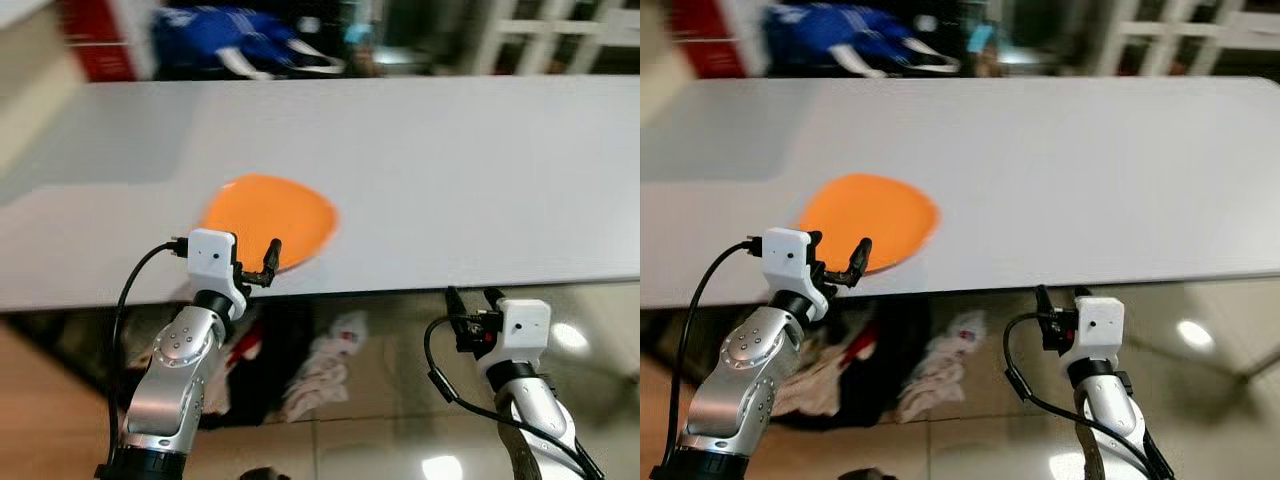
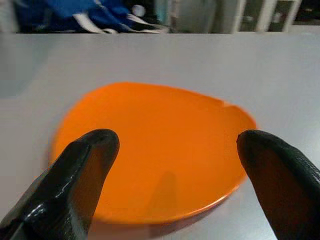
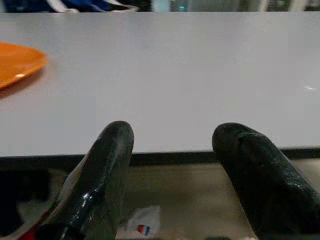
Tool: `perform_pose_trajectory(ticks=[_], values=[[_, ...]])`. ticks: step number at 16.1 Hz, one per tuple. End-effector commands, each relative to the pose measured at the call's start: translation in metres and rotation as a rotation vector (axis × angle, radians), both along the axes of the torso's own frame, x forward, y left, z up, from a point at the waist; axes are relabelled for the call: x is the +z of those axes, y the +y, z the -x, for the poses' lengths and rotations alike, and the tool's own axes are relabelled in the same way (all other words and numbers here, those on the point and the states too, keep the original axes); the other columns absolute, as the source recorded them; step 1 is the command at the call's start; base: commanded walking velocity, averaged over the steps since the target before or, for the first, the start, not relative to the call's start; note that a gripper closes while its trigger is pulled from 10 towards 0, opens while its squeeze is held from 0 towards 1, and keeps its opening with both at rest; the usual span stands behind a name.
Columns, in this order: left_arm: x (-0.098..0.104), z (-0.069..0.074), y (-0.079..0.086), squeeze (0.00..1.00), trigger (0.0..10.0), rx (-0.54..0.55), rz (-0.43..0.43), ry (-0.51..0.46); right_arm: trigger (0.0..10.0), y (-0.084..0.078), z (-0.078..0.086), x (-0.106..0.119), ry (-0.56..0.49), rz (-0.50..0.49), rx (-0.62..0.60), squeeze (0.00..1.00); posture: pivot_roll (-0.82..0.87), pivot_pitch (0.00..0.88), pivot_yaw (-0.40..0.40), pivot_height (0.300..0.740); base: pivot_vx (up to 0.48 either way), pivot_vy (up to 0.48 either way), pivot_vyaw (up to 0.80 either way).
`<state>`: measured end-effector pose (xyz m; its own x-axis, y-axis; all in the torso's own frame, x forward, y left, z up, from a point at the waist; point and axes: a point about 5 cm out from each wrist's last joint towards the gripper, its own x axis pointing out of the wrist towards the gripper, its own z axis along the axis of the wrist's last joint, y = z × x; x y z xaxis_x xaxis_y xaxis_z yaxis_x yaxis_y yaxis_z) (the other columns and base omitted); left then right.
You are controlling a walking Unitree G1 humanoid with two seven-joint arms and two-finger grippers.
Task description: Setting the table
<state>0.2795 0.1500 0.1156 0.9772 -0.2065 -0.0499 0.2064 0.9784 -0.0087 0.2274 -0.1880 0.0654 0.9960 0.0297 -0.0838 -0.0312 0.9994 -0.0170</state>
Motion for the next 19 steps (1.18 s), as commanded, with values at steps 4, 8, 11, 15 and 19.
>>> perform_pose_trajectory(ticks=[4, 8, 11, 15, 19], values=[[0.0031, -0.0024, -0.0012, 0.00, 10.0, -0.004, -0.027, -0.010, 10.0, -0.0037, 0.0005, -0.0020, 0.004, -0.006, -0.027, 0.00, -0.04, 0.000, 0.033, 0.740, 0.000, 0.000, 0.56], [0.0052, -0.0069, -0.0066, 0.00, 10.0, -0.005, -0.024, -0.007, 10.0, -0.0029, 0.0012, -0.0025, 0.005, -0.017, -0.022, 0.00, -0.05, 0.000, 0.038, 0.740, 0.000, 0.236, 0.00], [0.0036, -0.0085, -0.0067, 0.00, 10.0, 0.011, -0.014, 0.014, 10.0, -0.0018, 0.0033, -0.0038, 0.010, -0.021, -0.020, 0.00, -0.05, 0.000, 0.039, 0.740, 0.000, 0.472, 0.00], [0.0015, -0.0097, -0.0065, 0.00, 10.0, 0.032, -0.010, 0.036, 10.0, -0.0014, 0.0052, -0.0051, 0.020, -0.024, -0.014, 0.00, -0.05, 0.000, 0.039, 0.740, 0.000, 0.472, 0.00], [0.0020, -0.0100, -0.0056, 0.00, 10.0, 0.039, -0.013, 0.040, 10.0, 0.0003, 0.0052, -0.0061, 0.026, -0.029, -0.009, 0.00, -0.05, 0.001, 0.040, 0.740, 0.000, 0.472, 0.00]])
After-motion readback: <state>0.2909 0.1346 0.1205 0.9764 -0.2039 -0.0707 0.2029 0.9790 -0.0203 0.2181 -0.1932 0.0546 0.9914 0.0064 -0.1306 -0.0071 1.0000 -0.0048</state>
